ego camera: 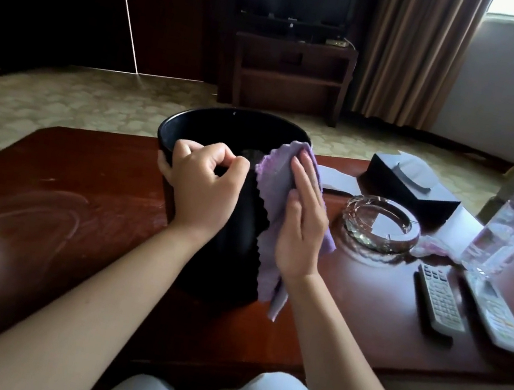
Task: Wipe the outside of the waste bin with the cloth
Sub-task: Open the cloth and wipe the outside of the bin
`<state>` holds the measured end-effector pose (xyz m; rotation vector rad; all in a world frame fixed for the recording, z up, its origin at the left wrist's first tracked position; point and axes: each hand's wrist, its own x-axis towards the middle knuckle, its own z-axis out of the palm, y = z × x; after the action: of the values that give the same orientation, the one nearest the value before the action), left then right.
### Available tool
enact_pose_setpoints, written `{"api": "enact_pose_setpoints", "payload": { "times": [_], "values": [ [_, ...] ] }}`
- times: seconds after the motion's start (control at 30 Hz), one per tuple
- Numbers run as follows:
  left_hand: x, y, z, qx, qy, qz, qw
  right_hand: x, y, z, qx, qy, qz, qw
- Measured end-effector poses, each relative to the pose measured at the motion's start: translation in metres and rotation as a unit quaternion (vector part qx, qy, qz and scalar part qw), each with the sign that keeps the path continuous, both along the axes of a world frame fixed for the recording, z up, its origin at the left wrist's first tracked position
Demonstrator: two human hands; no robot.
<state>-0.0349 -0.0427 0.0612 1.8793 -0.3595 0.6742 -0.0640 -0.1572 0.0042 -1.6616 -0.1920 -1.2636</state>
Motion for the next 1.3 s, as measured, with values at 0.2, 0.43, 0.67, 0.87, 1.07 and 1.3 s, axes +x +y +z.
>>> {"api": "enact_pose_setpoints", "payload": {
  "times": [0.2,0.43,0.67,0.87,1.07,1.3],
  "values": [
    [-0.001,-0.001,0.000,-0.005,-0.007,0.004,1.000,0.006,-0.011,-0.015,-0.068,-0.009,-0.112,0.991],
    [0.001,-0.003,-0.001,-0.003,-0.012,0.011,1.000,0.006,-0.001,-0.025,-0.078,0.209,-0.106,0.969],
    [-0.001,-0.001,-0.001,-0.007,-0.019,-0.005,1.000,0.025,-0.002,0.003,0.197,0.237,0.019,0.951],
    [0.002,0.005,0.000,-0.005,-0.022,-0.018,1.000,0.025,0.015,-0.055,0.517,0.390,-0.031,0.761],
    [0.022,0.022,0.000,-0.029,-0.027,-0.075,0.996,0.013,0.038,-0.014,0.214,0.208,-0.043,0.953],
    [0.028,0.038,0.002,-0.071,-0.002,-0.134,0.989,0.027,-0.013,0.001,0.308,0.274,0.081,0.908]
  ]
}}
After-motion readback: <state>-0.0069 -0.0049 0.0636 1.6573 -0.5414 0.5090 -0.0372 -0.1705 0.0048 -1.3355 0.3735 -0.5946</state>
